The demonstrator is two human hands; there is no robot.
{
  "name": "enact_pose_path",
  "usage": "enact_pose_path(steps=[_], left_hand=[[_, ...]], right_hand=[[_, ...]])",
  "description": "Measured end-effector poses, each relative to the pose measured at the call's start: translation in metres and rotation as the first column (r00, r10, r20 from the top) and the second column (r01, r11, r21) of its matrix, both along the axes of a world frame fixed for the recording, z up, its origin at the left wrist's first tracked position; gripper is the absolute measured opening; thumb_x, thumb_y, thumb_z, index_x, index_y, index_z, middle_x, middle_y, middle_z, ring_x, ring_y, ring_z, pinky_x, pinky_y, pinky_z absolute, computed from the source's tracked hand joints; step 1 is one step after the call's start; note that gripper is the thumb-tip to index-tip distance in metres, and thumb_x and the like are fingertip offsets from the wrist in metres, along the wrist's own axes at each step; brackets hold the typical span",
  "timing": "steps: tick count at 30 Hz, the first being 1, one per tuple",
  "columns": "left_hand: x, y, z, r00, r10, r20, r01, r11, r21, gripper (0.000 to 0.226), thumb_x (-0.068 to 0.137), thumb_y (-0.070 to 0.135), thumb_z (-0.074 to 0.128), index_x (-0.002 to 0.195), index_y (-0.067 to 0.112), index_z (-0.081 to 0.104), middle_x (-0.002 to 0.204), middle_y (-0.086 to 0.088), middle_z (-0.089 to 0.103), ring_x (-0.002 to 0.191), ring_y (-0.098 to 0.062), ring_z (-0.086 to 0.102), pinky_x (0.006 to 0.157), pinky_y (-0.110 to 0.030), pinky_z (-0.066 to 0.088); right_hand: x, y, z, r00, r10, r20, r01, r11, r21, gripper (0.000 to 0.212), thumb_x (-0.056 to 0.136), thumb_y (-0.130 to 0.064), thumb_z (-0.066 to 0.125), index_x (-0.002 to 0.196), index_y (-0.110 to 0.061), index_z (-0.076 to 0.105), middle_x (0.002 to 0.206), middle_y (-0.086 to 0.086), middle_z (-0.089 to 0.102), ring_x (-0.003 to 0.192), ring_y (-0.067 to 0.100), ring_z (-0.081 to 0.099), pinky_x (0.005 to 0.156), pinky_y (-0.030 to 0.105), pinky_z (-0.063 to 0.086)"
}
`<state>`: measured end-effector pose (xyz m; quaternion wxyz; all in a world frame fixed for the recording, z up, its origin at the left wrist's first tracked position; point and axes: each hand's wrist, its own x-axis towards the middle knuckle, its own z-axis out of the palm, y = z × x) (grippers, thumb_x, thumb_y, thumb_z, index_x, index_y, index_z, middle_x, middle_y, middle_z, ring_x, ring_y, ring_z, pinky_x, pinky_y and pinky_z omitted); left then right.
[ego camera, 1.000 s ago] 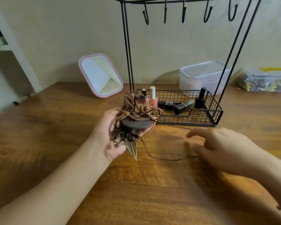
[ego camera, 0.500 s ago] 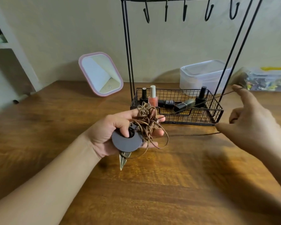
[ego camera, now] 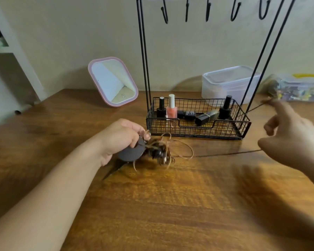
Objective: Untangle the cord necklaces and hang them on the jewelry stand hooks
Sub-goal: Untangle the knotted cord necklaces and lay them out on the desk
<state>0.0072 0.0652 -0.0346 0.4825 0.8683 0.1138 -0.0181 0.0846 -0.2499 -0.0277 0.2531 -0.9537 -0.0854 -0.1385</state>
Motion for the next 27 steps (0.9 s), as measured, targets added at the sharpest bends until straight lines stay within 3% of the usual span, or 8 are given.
enact_pose_path(steps=[4, 8, 10, 14, 18, 22, 24, 27], left_hand=[[0.001, -0.007, 0.004, 0.998, 0.057, 0.004, -0.057, 0.993, 0.105, 0.04, 0.088, -0.003, 0.047, 0.063, 0.013, 0.075, 0.076, -0.004, 0.072, 0.082, -0.018, 0.065, 0.077, -0.036, 0.053], [-0.009, -0.016, 0.006, 0.897, -0.07, 0.437, -0.128, 0.903, 0.409, 0.011, 0.087, 0.022, 0.064, 0.079, 0.029, 0.069, 0.074, 0.015, 0.064, 0.071, -0.003, 0.06, 0.06, -0.023, 0.046], [-0.018, -0.027, 0.009, 0.857, -0.376, 0.352, 0.184, 0.862, 0.472, 0.012, 0.083, 0.041, 0.069, 0.091, 0.034, 0.065, 0.083, 0.016, 0.061, 0.08, -0.003, 0.059, 0.065, -0.023, 0.047], [-0.023, -0.045, 0.001, 0.783, -0.618, -0.069, 0.422, 0.447, 0.789, 0.054, 0.077, 0.073, 0.061, 0.123, 0.05, 0.044, 0.112, 0.026, 0.044, 0.104, 0.001, 0.048, 0.086, -0.024, 0.047], [-0.023, -0.041, -0.003, 0.805, -0.592, 0.04, 0.364, 0.546, 0.755, 0.021, 0.082, 0.033, 0.067, 0.095, 0.041, 0.054, 0.105, 0.021, 0.047, 0.098, -0.002, 0.05, 0.082, -0.028, 0.051], [-0.019, -0.039, -0.002, 0.859, -0.494, 0.135, 0.308, 0.709, 0.635, 0.033, 0.077, -0.001, 0.057, 0.076, 0.032, 0.051, 0.089, 0.015, 0.052, 0.084, -0.002, 0.054, 0.068, -0.022, 0.047], [-0.017, -0.039, 0.002, 0.895, -0.397, 0.201, 0.281, 0.855, 0.436, 0.038, 0.082, -0.007, 0.052, 0.076, 0.03, 0.053, 0.086, 0.015, 0.055, 0.084, 0.001, 0.055, 0.069, -0.017, 0.045], [-0.015, -0.038, 0.006, 0.936, -0.223, 0.273, 0.25, 0.966, -0.07, 0.037, 0.091, -0.01, 0.043, 0.08, 0.022, 0.058, 0.087, 0.006, 0.057, 0.082, -0.008, 0.054, 0.077, -0.03, 0.05]], right_hand=[[0.002, 0.002, -0.003, 0.967, 0.126, -0.223, -0.166, 0.97, -0.175, 0.08, 0.071, -0.007, 0.065, 0.139, -0.04, 0.036, 0.083, -0.011, 0.06, 0.075, 0.011, 0.053, 0.066, 0.039, 0.05], [0.003, -0.002, -0.002, 0.964, 0.173, -0.201, -0.226, 0.932, -0.282, 0.079, 0.073, -0.013, 0.067, 0.137, -0.045, 0.034, 0.086, -0.014, 0.056, 0.075, 0.007, 0.052, 0.056, 0.033, 0.044], [-0.001, -0.002, 0.001, 0.946, 0.249, -0.21, -0.307, 0.895, -0.323, 0.073, 0.073, -0.017, 0.067, 0.124, -0.057, 0.035, 0.085, -0.016, 0.054, 0.075, 0.004, 0.053, 0.055, 0.029, 0.043], [-0.005, 0.002, -0.002, 0.91, 0.297, -0.291, -0.398, 0.823, -0.406, 0.038, 0.079, -0.034, 0.066, 0.1, -0.056, 0.043, 0.082, -0.019, 0.056, 0.075, 0.001, 0.054, 0.058, 0.025, 0.044], [-0.001, -0.001, -0.003, 0.887, 0.306, -0.345, -0.434, 0.807, -0.4, 0.032, 0.078, -0.033, 0.065, 0.094, -0.053, 0.046, 0.084, -0.02, 0.058, 0.077, 0.0, 0.054, 0.059, 0.021, 0.042], [0.003, -0.001, -0.013, 0.866, 0.369, -0.337, -0.49, 0.759, -0.429, 0.027, 0.073, -0.035, 0.061, 0.092, -0.052, 0.052, 0.091, -0.026, 0.056, 0.095, -0.001, 0.048, 0.081, 0.028, 0.049], [-0.002, 0.006, -0.019, 0.856, 0.509, -0.088, -0.495, 0.76, -0.42, 0.022, 0.076, -0.04, 0.06, 0.093, -0.052, 0.053, 0.099, -0.03, 0.053, 0.102, 0.004, 0.047, 0.087, 0.029, 0.047], [-0.028, 0.036, -0.023, 0.75, 0.651, 0.116, -0.65, 0.758, -0.05, 0.021, 0.084, -0.05, 0.063, 0.103, -0.041, 0.062, 0.108, -0.025, 0.06, 0.109, 0.0, 0.055, 0.091, 0.021, 0.044]])
